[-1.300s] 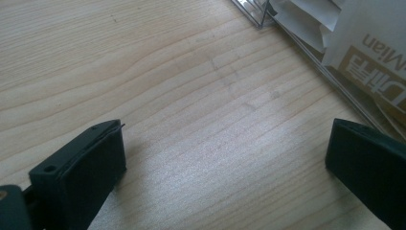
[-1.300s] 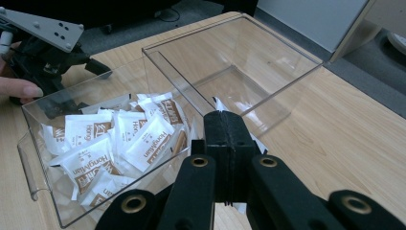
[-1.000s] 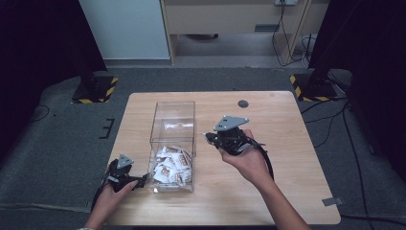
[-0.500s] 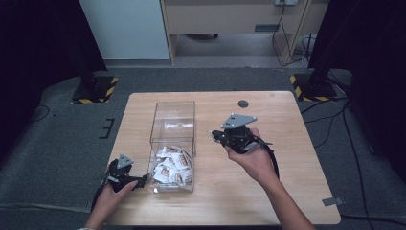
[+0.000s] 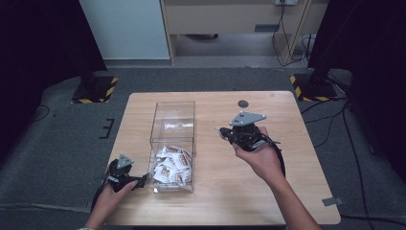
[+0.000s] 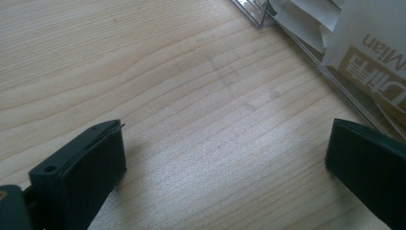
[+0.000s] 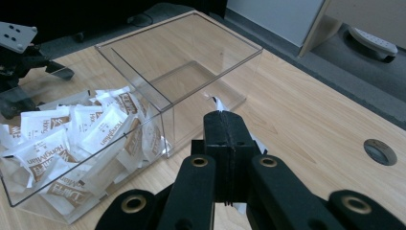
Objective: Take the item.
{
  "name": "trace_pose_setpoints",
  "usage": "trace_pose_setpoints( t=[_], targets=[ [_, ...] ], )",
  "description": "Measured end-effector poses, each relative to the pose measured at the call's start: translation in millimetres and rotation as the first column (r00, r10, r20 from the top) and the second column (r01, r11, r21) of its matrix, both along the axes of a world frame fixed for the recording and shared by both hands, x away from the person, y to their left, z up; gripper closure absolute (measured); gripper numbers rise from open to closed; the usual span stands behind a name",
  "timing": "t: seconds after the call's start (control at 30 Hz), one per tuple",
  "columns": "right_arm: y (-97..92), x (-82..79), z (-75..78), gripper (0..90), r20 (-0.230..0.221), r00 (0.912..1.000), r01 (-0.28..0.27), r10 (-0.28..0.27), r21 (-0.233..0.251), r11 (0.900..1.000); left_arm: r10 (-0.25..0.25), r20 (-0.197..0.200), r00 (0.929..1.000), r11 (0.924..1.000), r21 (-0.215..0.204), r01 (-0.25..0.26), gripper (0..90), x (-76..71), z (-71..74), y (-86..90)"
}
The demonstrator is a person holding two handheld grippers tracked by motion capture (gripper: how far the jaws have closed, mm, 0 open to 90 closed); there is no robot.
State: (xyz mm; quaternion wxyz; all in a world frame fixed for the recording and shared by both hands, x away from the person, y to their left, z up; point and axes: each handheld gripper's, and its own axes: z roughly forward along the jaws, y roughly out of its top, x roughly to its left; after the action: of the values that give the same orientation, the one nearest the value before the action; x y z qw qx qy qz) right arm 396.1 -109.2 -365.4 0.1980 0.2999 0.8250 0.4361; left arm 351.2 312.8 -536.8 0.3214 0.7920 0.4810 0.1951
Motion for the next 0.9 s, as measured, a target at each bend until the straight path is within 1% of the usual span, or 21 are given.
trace_pose_setpoints(
  t=[0.3, 0.53, 0.73, 0.9],
  targets=[
    [-12.2, 1.7, 0.0, 90.0, 0.002, 0.9997, 0.026, -0.026, -0.004, 0.9996, 0.000, 0.000, 1.0000, 1.0000, 0.000, 0.000, 0.0, 0.0, 0.0, 0.0],
    [-22.2, 2.9, -2.0, 90.0, -0.001, 0.9986, 0.053, -0.053, 0.004, 0.9986, 0.000, 0.000, 1.0000, 1.0000, 0.000, 0.000, 0.0, 0.0, 0.0, 0.0],
    [-29.3, 5.2, -2.6, 90.0, -0.003, 0.9975, 0.070, -0.070, 0.004, 0.9975, 0.000, 0.000, 1.0000, 1.0000, 0.000, 0.000, 0.0, 0.0, 0.0, 0.0],
    [-36.4, 10.1, -4.2, 90.0, 0.002, 0.9961, 0.088, -0.088, 0.005, 0.9961, 0.000, 0.000, 1.0000, 1.0000, 0.000, 0.000, 0.0, 0.0, 0.0, 0.0]
  ],
)
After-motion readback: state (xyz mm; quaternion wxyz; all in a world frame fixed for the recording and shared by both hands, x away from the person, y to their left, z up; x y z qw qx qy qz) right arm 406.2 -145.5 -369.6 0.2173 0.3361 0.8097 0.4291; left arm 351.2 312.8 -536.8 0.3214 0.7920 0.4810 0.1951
